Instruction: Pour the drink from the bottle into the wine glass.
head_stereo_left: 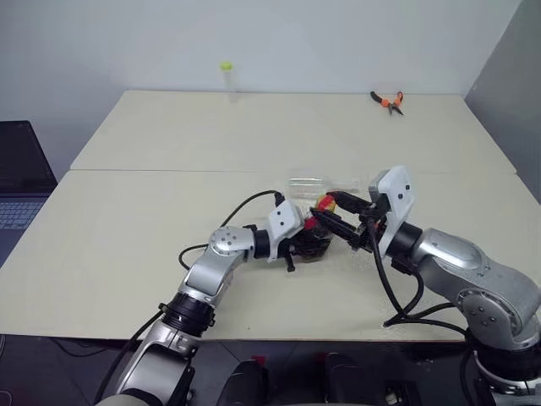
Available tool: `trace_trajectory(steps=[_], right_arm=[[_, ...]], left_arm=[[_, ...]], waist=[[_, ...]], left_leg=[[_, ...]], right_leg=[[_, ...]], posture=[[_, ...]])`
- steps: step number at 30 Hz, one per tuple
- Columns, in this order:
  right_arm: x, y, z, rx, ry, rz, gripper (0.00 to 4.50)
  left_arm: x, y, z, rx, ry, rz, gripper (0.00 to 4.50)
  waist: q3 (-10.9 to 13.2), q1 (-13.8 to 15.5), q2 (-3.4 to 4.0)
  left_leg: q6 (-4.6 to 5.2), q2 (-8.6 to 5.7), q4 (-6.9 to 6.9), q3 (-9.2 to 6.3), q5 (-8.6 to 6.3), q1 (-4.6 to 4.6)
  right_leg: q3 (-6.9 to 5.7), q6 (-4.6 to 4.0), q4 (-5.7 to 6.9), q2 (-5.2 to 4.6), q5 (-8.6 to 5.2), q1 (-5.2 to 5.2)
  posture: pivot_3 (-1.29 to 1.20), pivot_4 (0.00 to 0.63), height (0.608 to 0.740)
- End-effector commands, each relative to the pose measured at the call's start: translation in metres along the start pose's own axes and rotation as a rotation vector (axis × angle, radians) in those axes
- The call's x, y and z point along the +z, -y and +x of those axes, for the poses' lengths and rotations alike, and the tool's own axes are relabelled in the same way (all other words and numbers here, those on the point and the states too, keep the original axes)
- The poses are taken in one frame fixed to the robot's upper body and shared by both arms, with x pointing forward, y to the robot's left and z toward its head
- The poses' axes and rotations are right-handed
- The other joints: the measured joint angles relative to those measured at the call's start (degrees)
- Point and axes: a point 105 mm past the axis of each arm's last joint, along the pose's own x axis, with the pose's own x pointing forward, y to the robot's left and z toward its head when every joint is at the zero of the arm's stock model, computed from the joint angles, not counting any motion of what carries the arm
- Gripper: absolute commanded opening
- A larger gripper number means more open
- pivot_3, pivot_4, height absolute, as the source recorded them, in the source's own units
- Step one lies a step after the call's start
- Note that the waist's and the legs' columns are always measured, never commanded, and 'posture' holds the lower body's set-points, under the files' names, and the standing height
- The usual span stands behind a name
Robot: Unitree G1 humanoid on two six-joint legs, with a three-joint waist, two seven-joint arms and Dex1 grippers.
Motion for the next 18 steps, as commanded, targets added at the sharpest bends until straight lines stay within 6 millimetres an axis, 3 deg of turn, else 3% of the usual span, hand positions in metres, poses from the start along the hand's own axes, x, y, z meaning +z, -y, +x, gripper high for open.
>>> trace_trajectory(steps=[1, 6, 10, 14, 18], right_arm=[[0.012, -0.004, 0.000, 0.021, 0.048, -0.029, 1.24], [0.011, 0.000, -0.004, 0.061, 0.045, -0.057, 1.25], [0.005, 0.017, -0.010, 0.187, -0.017, -0.122, 1.25], [0.000, 0.044, -0.007, 0.393, -0.217, -0.191, 1.25], [-0.015, 0.062, -0.005, 0.468, -0.355, -0.294, 1.25]], left_arm=[[0.016, 0.001, 0.001, -0.002, 0.051, 0.060, 1.04], [0.019, 0.004, 0.001, -0.015, 0.060, 0.053, 1.02], [0.026, 0.008, 0.001, -0.051, 0.088, 0.038, 1.00], [0.040, 0.028, -0.004, -0.175, 0.132, 0.017, 0.98], [0.045, 0.034, -0.007, -0.205, 0.135, 0.012, 0.97]], waist=[[0.0, 0.0, 0.00], [0.0, 0.0, 0.00], [0.0, 0.0, 0.01], [0.2, -0.5, 0.26], [0.2, -0.4, 0.26]], left_leg=[[0.00, 0.00, 0.00, 0.00, 0.00, 0.00], [0.00, -0.01, 0.00, 0.00, 0.00, 0.00], [0.01, -0.05, 0.01, 0.07, 0.00, 0.00], [0.04, -0.02, 0.00, 0.18, 0.00, 0.06], [0.04, 0.09, -0.07, 0.05, -0.01, 0.09]], right_leg=[[0.00, 0.00, 0.00, 0.00, 0.00, 0.00], [0.00, 0.00, 0.00, 0.00, 0.00, 0.00], [0.02, 0.01, -0.02, 0.01, 0.00, 0.01], [0.11, 0.00, 0.02, 0.04, 0.00, 0.00], [-0.03, -0.01, -0.02, 0.13, -0.01, 0.01]], posture=[[0.00, 0.150, 0.740], [0.00, 0.150, 0.740], [0.00, 0.150, 0.740], [0.00, 0.150, 0.740], [0.00, 0.150, 0.740]])
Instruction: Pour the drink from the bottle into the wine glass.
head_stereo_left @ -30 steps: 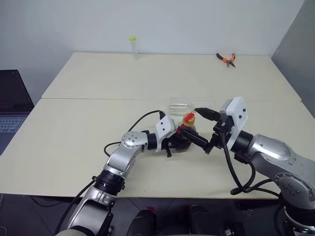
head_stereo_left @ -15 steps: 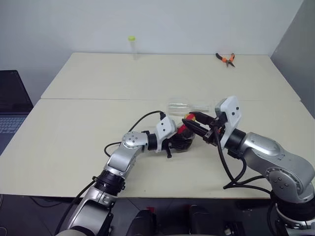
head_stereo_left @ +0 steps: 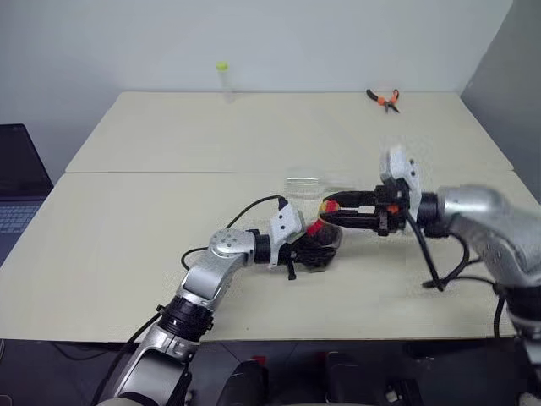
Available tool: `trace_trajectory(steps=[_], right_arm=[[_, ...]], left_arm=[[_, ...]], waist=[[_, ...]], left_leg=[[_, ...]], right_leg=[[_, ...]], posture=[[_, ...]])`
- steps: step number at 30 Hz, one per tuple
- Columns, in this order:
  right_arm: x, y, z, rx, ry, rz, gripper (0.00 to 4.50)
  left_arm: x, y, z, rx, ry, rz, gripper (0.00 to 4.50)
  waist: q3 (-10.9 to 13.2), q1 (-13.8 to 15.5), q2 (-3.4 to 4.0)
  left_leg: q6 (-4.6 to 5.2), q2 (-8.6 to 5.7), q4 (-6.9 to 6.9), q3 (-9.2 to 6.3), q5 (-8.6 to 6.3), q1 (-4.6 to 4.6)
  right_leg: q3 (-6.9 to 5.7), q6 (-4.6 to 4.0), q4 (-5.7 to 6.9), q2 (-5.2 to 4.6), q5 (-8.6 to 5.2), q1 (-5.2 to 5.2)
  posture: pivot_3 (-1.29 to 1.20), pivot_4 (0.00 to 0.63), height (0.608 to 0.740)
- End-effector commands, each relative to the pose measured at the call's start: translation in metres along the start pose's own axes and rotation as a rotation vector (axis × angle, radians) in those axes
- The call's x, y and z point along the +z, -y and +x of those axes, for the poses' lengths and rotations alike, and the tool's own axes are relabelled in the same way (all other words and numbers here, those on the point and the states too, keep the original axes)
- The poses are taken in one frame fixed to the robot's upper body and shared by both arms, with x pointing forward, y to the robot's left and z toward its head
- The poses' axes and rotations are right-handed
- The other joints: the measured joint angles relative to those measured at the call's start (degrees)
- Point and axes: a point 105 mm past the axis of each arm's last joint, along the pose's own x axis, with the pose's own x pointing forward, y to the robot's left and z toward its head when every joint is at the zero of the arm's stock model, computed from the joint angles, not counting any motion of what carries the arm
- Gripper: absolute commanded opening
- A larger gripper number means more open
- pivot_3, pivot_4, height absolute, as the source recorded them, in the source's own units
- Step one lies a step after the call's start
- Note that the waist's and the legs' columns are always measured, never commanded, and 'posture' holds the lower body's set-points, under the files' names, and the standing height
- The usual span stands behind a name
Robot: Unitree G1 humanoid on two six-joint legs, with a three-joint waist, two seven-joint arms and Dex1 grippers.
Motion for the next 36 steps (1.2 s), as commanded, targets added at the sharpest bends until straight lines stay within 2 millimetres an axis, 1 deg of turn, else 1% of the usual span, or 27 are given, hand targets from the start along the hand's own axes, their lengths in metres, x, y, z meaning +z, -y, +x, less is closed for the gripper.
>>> trace_trajectory(steps=[1, 3, 5, 7, 9, 10, 11, 12, 15, 18, 19, 21, 23, 26, 28, 32, 36], right_arm=[[-0.037, 0.025, -0.016, -0.059, -0.192, -0.024, 1.25], [-0.040, 0.027, -0.015, -0.039, -0.231, -0.104, 1.25], [-0.035, 0.025, -0.013, -0.020, -0.225, -0.140, 1.25], [-0.028, 0.014, -0.012, 0.030, -0.189, -0.100, 1.25], [-0.017, 0.007, -0.012, 0.034, -0.121, -0.050, 1.25], [-0.013, 0.003, -0.012, 0.032, -0.102, -0.039, 1.60], [-0.011, 0.001, -0.013, 0.029, -0.094, -0.033, 2.05], [-0.005, -0.008, -0.014, 0.032, -0.058, -0.007, 2.26], [0.008, -0.029, -0.017, 0.028, 0.019, 0.051, 3.31], [0.012, -0.038, -0.019, -0.061, 0.090, 0.093, 4.34], [0.012, -0.038, -0.020, -0.110, 0.110, 0.102, 4.50], [0.011, -0.038, -0.019, -0.232, 0.145, 0.112, 4.50], [0.013, -0.035, -0.017, -0.393, 0.220, 0.142, 4.50], [0.010, -0.037, -0.013, -0.533, 0.228, 0.135, 4.50], [0.012, -0.036, -0.011, -0.610, 0.272, 0.154, 4.50], [0.019, -0.038, -0.006, -0.667, 0.317, 0.168, 4.50], [0.014, -0.040, -0.002, -0.676, 0.300, 0.180, 4.50]], left_arm=[[0.038, 0.018, -0.002, -0.102, 0.129, 0.092, 0.96], [0.038, 0.017, -0.002, -0.090, 0.128, 0.089, 0.95], [0.037, 0.017, -0.002, -0.079, 0.127, 0.087, 0.95], [0.035, 0.015, -0.002, -0.066, 0.124, 0.086, 0.95], [0.035, 0.013, -0.001, -0.054, 0.121, 0.086, 0.95], [0.034, 0.012, -0.001, -0.048, 0.118, 0.090, 0.95], [0.033, 0.011, -0.001, -0.044, 0.116, 0.092, 0.95], [0.032, 0.009, -0.001, -0.033, 0.113, 0.096, 0.95], [0.031, 0.003, -0.001, -0.003, 0.110, 0.108, 0.92], [0.031, -0.002, -0.001, 0.034, 0.115, 0.111, 0.91], [0.030, -0.003, 0.000, 0.042, 0.115, 0.113, 0.91], [0.029, -0.006, 0.000, 0.062, 0.116, 0.116, 0.90], [0.027, -0.010, 0.001, 0.086, 0.112, 0.120, 0.90], [0.026, -0.010, 0.003, 0.090, 0.110, 0.120, 0.90], [0.025, -0.010, 0.004, 0.089, 0.108, 0.121, 0.90], [0.022, -0.011, 0.004, 0.087, 0.102, 0.122, 0.90], [0.022, -0.012, 0.005, 0.086, 0.100, 0.125, 0.90]], waist=[[0.0, 0.1, 0.00], [0.0, 0.3, -0.01], [0.0, 0.3, -0.03], [0.0, 0.3, -0.03], [0.0, 0.4, -0.03], [0.0, 0.5, -0.03], [0.0, 0.5, -0.03], [0.0, 0.6, -0.04], [0.0, 0.8, -0.05], [0.0, 0.9, -0.05], [0.0, 0.9, -0.05], [0.0, 0.9, -0.06], [0.0, 0.9, -0.05], [0.0, 0.8, -0.03], [0.0, 0.8, -0.04], [0.0, 0.6, -0.03], [0.0, 0.5, -0.03]], left_leg=[[0.00, -0.01, 0.00, 0.01, 0.00, -0.01], [-0.01, -0.06, 0.04, 0.02, 0.01, -0.08], [-0.03, -0.09, 0.08, 0.05, 0.02, -0.09], [-0.04, -0.09, 0.09, 0.03, 0.02, -0.10], [-0.06, -0.07, 0.08, -0.02, 0.03, -0.11], [-0.07, -0.06, 0.08, -0.05, 0.03, -0.11], [-0.07, -0.07, 0.08, -0.06, 0.03, -0.13], [-0.07, -0.07, 0.09, -0.06, 0.03, -0.14], [-0.07, -0.08, 0.10, -0.09, 0.03, -0.19], [-0.06, -0.10, 0.10, -0.04, 0.02, -0.19], [-0.05, -0.11, 0.10, -0.05, 0.02, -0.19], [-0.04, -0.10, 0.10, -0.09, 0.01, -0.19], [-0.04, -0.09, 0.10, -0.08, 0.01, -0.18], [-0.05, -0.09, 0.08, -0.06, 0.02, -0.17], [-0.07, -0.11, 0.10, -0.04, 0.03, -0.17], [-0.16, -0.09, 0.08, -0.07, 0.09, -0.14], [-0.10, -0.10, 0.08, -0.06, 0.05, -0.14]], right_leg=[[0.02, 0.00, 0.00, -0.01, 0.00, -0.01], [0.03, 0.00, -0.02, -0.10, 0.00, -0.03], [0.05, 0.01, -0.06, -0.17, 0.00, -0.02], [0.05, 0.01, -0.06, -0.22, 0.00, -0.02], [0.03, 0.00, -0.05, -0.29, 0.00, -0.02], [0.02, 0.00, -0.05, -0.32, 0.00, -0.02], [0.01, 0.00, -0.05, -0.33, 0.00, -0.02], [0.02, 0.00, -0.05, -0.35, 0.00, -0.03], [0.00, 0.00, -0.06, -0.42, 0.00, -0.04], [0.03, 0.00, -0.05, -0.47, 0.00, -0.05], [0.02, 0.01, -0.05, -0.47, 0.00, -0.04], [0.01, 0.01, -0.05, -0.46, 0.00, -0.01], [0.01, 0.01, -0.01, -0.44, 0.00, -0.03], [0.04, 0.01, 0.04, -0.40, 0.00, -0.07], [0.04, 0.01, 0.04, -0.34, 0.00, -0.07], [0.03, 0.01, 0.04, -0.24, 0.00, -0.05], [0.03, 0.01, 0.03, -0.17, 0.00, -0.05]], posture=[[0.00, 0.150, 0.740], [0.00, 0.150, 0.740], [0.00, 0.150, 0.740], [0.00, 0.150, 0.740], [0.00, 0.150, 0.740], [0.00, 0.150, 0.740], [0.00, 0.150, 0.740], [0.00, 0.150, 0.740], [0.00, 0.150, 0.740], [0.00, 0.150, 0.740], [0.00, 0.150, 0.740], [0.00, 0.150, 0.740], [0.00, 0.150, 0.740], [0.00, 0.150, 0.740], [0.00, 0.150, 0.740], [0.00, 0.150, 0.740], [0.00, 0.150, 0.740]])
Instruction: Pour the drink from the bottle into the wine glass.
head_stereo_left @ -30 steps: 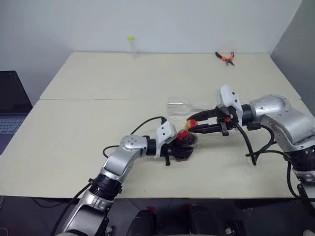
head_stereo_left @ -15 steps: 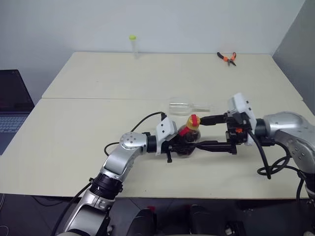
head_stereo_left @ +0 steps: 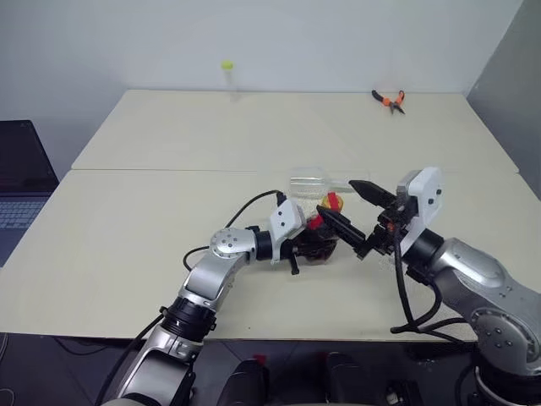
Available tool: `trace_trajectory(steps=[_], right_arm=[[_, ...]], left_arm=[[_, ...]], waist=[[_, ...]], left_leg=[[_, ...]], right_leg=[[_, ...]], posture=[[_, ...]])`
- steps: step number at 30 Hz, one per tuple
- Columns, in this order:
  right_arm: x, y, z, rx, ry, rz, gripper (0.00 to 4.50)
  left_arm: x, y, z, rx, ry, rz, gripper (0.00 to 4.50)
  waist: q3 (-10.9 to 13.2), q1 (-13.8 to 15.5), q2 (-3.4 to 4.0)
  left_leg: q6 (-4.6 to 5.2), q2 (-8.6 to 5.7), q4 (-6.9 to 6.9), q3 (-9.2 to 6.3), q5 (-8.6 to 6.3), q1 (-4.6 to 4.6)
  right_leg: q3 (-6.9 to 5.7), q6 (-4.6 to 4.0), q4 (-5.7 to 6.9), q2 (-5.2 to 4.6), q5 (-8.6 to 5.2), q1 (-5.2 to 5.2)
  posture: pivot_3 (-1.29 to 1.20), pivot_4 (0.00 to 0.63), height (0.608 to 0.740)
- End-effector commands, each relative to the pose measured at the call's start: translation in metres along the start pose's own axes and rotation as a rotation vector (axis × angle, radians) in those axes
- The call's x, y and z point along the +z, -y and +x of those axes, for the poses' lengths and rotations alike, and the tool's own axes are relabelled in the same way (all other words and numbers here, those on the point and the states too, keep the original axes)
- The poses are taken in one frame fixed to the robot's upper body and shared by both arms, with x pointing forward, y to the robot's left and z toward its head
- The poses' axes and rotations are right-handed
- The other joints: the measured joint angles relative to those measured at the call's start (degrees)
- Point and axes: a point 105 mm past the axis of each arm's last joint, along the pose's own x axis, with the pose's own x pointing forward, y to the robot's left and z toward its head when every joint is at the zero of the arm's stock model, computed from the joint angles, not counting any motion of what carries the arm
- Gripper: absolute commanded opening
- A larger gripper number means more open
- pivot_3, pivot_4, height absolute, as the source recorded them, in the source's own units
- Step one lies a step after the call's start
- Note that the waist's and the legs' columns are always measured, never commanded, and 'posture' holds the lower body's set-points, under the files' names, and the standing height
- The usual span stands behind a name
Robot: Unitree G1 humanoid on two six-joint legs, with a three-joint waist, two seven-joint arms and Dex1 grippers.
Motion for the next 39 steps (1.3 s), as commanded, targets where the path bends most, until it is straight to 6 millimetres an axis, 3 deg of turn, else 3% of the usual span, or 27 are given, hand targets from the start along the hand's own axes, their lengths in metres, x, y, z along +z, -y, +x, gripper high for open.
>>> trace_trajectory(steps=[1, 7, 9, 18, 25, 29, 35, 39], right_arm=[[0.003, -0.006, -0.002, -0.002, 0.017, -0.029, 4.50], [0.001, -0.009, 0.001, 0.014, 0.012, -0.024, 4.50], [0.000, -0.009, 0.003, 0.010, 0.009, -0.026, 4.14], [0.002, -0.006, 0.005, -0.001, 0.028, -0.024, 1.23], [0.001, 0.013, 0.000, 0.057, 0.001, -0.064, 1.23], [-0.014, 0.034, -0.010, 0.284, -0.173, -0.105, 1.23], [-0.031, 0.081, -0.009, 0.434, -0.426, -0.219, 1.23], [-0.027, 0.084, -0.003, 0.505, -0.440, -0.203, 1.23]], left_arm=[[0.016, -0.002, 0.003, -0.001, 0.045, 0.061, 0.90], [0.016, -0.003, 0.004, 0.000, 0.045, 0.066, 0.90], [0.015, -0.002, 0.004, 0.000, 0.044, 0.066, 0.90], [0.014, -0.001, 0.003, -0.002, 0.040, 0.068, 0.90], [0.014, 0.004, 0.003, -0.021, 0.042, 0.058, 0.90], [0.019, 0.011, 0.001, -0.066, 0.053, 0.043, 0.90], [0.022, 0.018, -0.003, -0.100, 0.054, 0.047, 0.90], [0.021, 0.020, -0.004, -0.101, 0.049, 0.046, 0.87]], waist=[[0.0, 0.0, 0.00], [0.0, 0.0, 0.00], [0.0, 0.0, 0.00], [0.0, 0.0, 0.00], [0.0, 0.0, 0.00], [0.0, -0.1, 0.00], [0.0, -0.5, -0.02], [0.0, -0.4, -0.02]], left_leg=[[0.03, 0.00, 0.00, 0.00, -0.02, 0.00], [0.05, 0.00, 0.00, 0.00, -0.03, 0.00], [0.05, 0.00, 0.00, 0.00, -0.03, 0.00], [0.05, 0.00, 0.00, 0.00, -0.03, 0.01], [0.06, -0.01, 0.00, 0.02, -0.03, 0.01], [0.09, -0.04, 0.00, 0.08, -0.05, 0.05], [0.10, 0.04, -0.04, 0.14, -0.05, 0.13], [0.09, 0.08, -0.05, 0.07, -0.05, 0.11]], right_leg=[[0.00, 0.00, 0.00, 0.01, 0.00, 0.00], [-0.01, 0.00, 0.00, 0.02, 0.00, 0.01], [0.00, 0.00, 0.00, 0.02, 0.00, 0.01], [0.00, 0.00, 0.00, 0.03, 0.00, 0.01], [0.00, 0.00, 0.00, 0.03, 0.00, 0.01], [0.01, 0.01, -0.04, 0.04, 0.00, 0.07], [0.05, 0.00, -0.02, 0.11, 0.00, 0.07], [0.01, -0.01, -0.03, 0.12, 0.00, 0.06]], posture=[[0.00, 0.150, 0.740], [0.00, 0.150, 0.740], [0.00, 0.150, 0.740], [0.00, 0.150, 0.740], [0.00, 0.150, 0.740], [0.00, 0.150, 0.740], [0.00, 0.150, 0.740], [0.00, 0.150, 0.740]])
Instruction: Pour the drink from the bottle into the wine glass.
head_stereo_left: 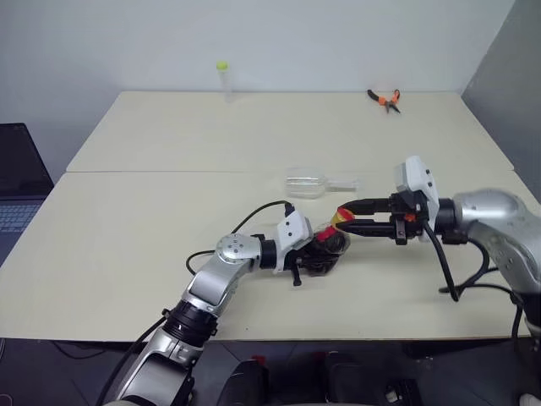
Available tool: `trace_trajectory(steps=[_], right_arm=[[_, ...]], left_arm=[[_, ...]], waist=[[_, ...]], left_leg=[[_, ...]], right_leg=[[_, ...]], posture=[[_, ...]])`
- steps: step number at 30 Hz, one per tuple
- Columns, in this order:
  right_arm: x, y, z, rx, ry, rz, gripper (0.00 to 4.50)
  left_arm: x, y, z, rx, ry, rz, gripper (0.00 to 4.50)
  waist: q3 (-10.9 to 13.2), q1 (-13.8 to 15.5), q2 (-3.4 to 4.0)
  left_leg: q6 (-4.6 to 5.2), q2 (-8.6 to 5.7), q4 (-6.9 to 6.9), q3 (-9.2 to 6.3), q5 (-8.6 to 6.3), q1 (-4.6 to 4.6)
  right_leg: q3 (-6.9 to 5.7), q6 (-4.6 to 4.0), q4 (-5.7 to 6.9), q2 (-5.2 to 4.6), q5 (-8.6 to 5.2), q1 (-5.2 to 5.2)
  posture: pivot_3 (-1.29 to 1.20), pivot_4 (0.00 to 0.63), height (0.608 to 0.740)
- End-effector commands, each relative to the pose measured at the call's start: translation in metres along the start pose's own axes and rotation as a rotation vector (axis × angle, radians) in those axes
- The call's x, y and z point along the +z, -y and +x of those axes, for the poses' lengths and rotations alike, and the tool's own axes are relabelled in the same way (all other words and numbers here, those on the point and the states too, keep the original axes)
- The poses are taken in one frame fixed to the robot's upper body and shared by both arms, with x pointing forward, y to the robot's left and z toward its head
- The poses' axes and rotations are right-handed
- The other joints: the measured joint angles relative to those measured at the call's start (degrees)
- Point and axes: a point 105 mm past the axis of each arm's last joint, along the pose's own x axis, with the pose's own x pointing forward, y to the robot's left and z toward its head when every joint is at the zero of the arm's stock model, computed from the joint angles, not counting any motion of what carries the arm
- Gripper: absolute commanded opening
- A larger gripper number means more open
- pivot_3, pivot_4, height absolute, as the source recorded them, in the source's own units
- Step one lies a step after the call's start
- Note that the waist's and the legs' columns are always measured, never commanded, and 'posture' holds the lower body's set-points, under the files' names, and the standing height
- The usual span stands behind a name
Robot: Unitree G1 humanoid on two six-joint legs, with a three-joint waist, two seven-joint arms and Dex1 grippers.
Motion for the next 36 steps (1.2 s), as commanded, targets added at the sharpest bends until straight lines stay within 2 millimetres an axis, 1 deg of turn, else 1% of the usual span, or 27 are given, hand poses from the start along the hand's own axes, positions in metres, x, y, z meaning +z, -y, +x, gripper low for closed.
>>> trace_trajectory(steps=[1, 2, 3, 4, 5, 7, 8, 11, 14, 15, 18, 22, 25, 28, 30, 32, 36], right_arm=[[-0.020, 0.022, -0.019, -0.107, -0.109, 0.056, 1.23], [-0.016, 0.016, -0.017, -0.078, -0.098, 0.070, 1.23], [-0.012, 0.006, -0.015, -0.027, -0.081, 0.090, 1.23], [-0.008, 0.001, -0.014, -0.011, -0.059, 0.100, 1.23], [-0.004, 0.000, -0.012, -0.030, -0.035, 0.102, 1.23], [0.002, -0.006, -0.011, -0.049, 0.000, 0.095, 2.01], [0.006, -0.011, -0.010, -0.060, 0.023, 0.088, 2.28], [0.015, -0.022, -0.012, -0.091, 0.072, 0.093, 3.35], [0.020, -0.038, -0.018, -0.194, 0.131, 0.100, 4.43], [0.022, -0.041, -0.019, -0.234, 0.148, 0.099, 4.50], [0.030, -0.040, -0.017, -0.393, 0.233, 0.080, 4.50], [0.033, -0.032, -0.001, -0.616, 0.308, 0.062, 4.50], [0.034, -0.021, 0.007, -0.696, 0.334, 0.057, 4.50], [0.033, -0.015, 0.010, -0.730, 0.341, 0.053, 4.50], [0.032, -0.009, 0.005, -0.760, 0.351, 0.071, 4.50], [0.023, -0.005, -0.004, -0.781, 0.334, 0.101, 4.50], [0.011, -0.004, -0.017, -0.797, 0.294, 0.118, 4.50]], left_arm=[[0.030, 0.006, -0.010, -0.024, 0.110, 0.081, 0.87], [0.030, 0.006, -0.010, -0.019, 0.110, 0.079, 0.87], [0.030, 0.005, -0.010, -0.013, 0.109, 0.078, 0.87], [0.029, 0.005, -0.010, -0.006, 0.109, 0.077, 0.87], [0.029, 0.004, -0.010, -0.002, 0.109, 0.076, 0.87], [0.029, 0.003, -0.010, 0.005, 0.109, 0.078, 0.87], [0.029, 0.002, -0.009, 0.008, 0.110, 0.078, 0.87], [0.030, -0.001, -0.008, 0.022, 0.114, 0.079, 0.85], [0.031, -0.010, -0.006, 0.062, 0.127, 0.082, 0.85], [0.032, -0.012, -0.006, 0.072, 0.131, 0.082, 0.85], [0.031, -0.016, -0.004, 0.092, 0.138, 0.085, 0.85], [0.031, -0.014, 0.000, 0.082, 0.142, 0.085, 0.85], [0.031, -0.012, 0.003, 0.067, 0.145, 0.089, 0.85], [0.031, -0.011, 0.004, 0.063, 0.147, 0.090, 0.85], [0.031, -0.012, 0.004, 0.061, 0.147, 0.091, 0.85], [0.031, -0.013, 0.004, 0.066, 0.147, 0.089, 0.85], [0.030, -0.015, 0.003, 0.075, 0.148, 0.086, 0.84]], waist=[[0.0, 0.1, 0.00], [0.0, 0.1, 0.00], [0.0, 0.2, 0.00], [0.0, 0.2, 0.00], [0.0, 0.3, 0.00], [0.0, 0.5, -0.01], [0.0, 0.6, -0.02], [0.0, 0.7, -0.01], [0.0, 1.1, -0.01], [0.0, 1.4, -0.02], [0.0, 1.5, -0.02], [0.0, 1.4, 0.00], [0.0, 1.4, 0.00], [0.0, 1.4, 0.00], [0.0, 1.4, 0.00], [0.0, 1.4, 0.00], [0.0, 1.4, 0.00]], left_leg=[[-0.01, -0.01, 0.01, 0.01, 0.00, -0.01], [-0.01, -0.03, 0.02, 0.01, 0.00, -0.03], [-0.02, -0.03, 0.02, 0.01, 0.01, -0.06], [-0.02, -0.05, 0.03, 0.01, 0.01, -0.08], [-0.03, -0.05, 0.03, 0.01, 0.01, -0.08], [-0.03, -0.05, 0.04, -0.04, 0.01, -0.11], [-0.03, -0.05, 0.04, -0.06, 0.01, -0.11], [-0.03, -0.06, 0.06, -0.04, 0.01, -0.12], [-0.03, -0.06, 0.05, -0.10, 0.01, -0.17], [-0.03, -0.06, 0.05, -0.10, 0.01, -0.18], [-0.03, -0.07, 0.08, 0.01, 0.01, -0.13], [-0.03, 0.01, 0.04, -0.07, 0.01, -0.06], [-0.17, -0.06, 0.05, -0.05, 0.09, -0.07], [-0.26, -0.10, 0.06, 0.00, 0.14, -0.09], [-0.26, -0.10, 0.05, -0.02, 0.14, -0.10], [-0.25, -0.11, 0.05, -0.01, 0.14, -0.10], [-0.09, -0.11, 0.04, 0.00, 0.05, -0.10]], right_leg=[[0.01, 0.00, -0.01, -0.05, 0.00, 0.00], [0.01, 0.00, -0.03, -0.10, 0.00, 0.00], [0.02, 0.00, -0.06, -0.13, 0.00, 0.00], [0.02, 0.00, -0.07, -0.20, 0.00, -0.01], [0.02, 0.00, -0.08, -0.22, 0.00, -0.02], [0.00, 0.00, -0.07, -0.30, 0.00, -0.02], [-0.02, 0.00, -0.07, -0.31, 0.00, -0.02], [0.00, 0.00, -0.03, -0.31, 0.00, -0.04], [-0.04, 0.00, -0.05, -0.30, 0.00, -0.04], [-0.04, 0.01, -0.07, -0.30, 0.00, -0.04], [0.05, 0.02, -0.04, -0.30, 0.01, -0.03], [0.01, 0.01, 0.04, -0.18, 0.00, -0.03], [0.01, 0.01, 0.04, -0.11, 0.00, -0.04], [0.03, 0.02, 0.01, -0.10, 0.00, -0.04], [0.02, 0.02, -0.02, -0.11, 0.00, -0.04], [0.03, 0.02, -0.04, -0.11, 0.00, -0.04], [0.02, 0.02, -0.03, -0.10, 0.00, -0.04]], posture=[[0.00, 0.150, 0.740], [0.00, 0.150, 0.740], [0.00, 0.150, 0.740], [0.00, 0.150, 0.740], [0.00, 0.150, 0.740], [0.00, 0.150, 0.740], [0.00, 0.150, 0.740], [0.00, 0.150, 0.740], [0.00, 0.150, 0.740], [0.00, 0.150, 0.740], [0.00, 0.150, 0.740], [0.00, 0.150, 0.740], [0.00, 0.150, 0.740], [0.00, 0.150, 0.740], [0.00, 0.150, 0.740], [0.00, 0.150, 0.740], [0.00, 0.150, 0.740]])
